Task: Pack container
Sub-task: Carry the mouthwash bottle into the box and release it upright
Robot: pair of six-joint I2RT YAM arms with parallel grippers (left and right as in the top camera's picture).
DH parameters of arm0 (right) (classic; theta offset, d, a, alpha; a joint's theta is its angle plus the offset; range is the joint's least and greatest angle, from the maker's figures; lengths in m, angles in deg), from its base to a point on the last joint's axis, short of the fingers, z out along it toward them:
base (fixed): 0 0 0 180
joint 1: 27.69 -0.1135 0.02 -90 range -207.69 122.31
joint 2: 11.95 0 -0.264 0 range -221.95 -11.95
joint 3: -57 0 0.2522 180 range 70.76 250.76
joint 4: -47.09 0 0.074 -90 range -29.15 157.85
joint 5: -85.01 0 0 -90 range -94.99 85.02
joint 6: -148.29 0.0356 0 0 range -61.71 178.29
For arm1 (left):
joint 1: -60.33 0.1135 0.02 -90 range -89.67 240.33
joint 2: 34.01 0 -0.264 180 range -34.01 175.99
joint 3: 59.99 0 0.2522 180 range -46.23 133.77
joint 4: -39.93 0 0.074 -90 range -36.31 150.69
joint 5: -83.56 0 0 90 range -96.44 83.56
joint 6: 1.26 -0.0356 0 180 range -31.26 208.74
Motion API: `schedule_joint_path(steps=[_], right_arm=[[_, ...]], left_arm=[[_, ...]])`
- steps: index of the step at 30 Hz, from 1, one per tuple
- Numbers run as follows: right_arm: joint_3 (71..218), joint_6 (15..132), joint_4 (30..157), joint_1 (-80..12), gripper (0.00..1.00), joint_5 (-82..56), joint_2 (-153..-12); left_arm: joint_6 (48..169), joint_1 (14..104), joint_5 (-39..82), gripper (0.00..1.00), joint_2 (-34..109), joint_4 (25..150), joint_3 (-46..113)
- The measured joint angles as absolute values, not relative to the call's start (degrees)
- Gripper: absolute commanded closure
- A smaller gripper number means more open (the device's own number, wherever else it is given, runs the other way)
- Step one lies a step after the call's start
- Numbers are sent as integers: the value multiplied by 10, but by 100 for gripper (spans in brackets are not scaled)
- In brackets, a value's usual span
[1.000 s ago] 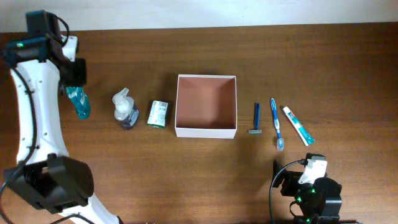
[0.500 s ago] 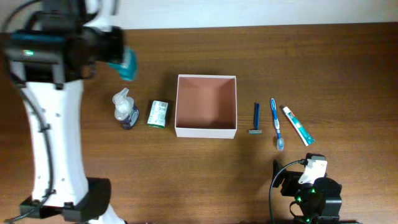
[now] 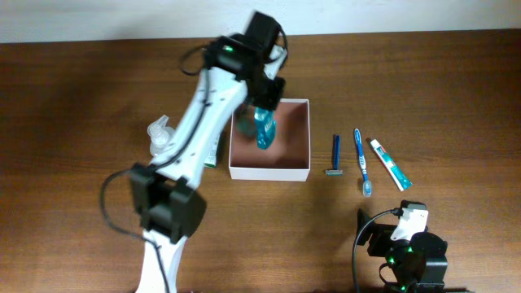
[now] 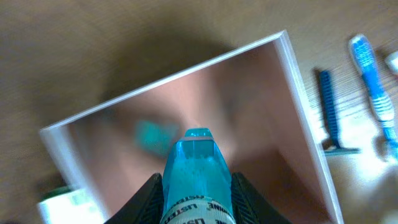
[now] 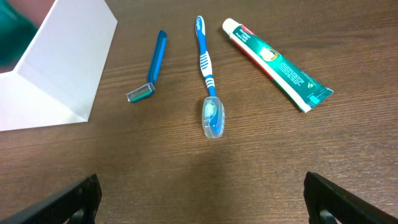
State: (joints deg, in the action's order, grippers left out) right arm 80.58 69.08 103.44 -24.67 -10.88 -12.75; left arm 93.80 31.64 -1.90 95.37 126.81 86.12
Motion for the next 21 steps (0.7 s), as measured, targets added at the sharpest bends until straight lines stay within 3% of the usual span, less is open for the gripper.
schedule_joint_path(steps=[15, 17, 20, 21], right_arm=[[806, 690, 1034, -247, 1, -109, -128], [806, 690, 1034, -247, 1, -109, -128], [806, 691, 1034, -247, 1, -109, -128], [806, 691, 1034, -247, 1, -109, -128]], left_arm=[[943, 272, -23, 98, 997, 1156, 859], [942, 268, -23, 83, 997, 1150, 859], [933, 259, -24, 45, 997, 1143, 859], [927, 256, -24, 41, 997, 1140, 859]])
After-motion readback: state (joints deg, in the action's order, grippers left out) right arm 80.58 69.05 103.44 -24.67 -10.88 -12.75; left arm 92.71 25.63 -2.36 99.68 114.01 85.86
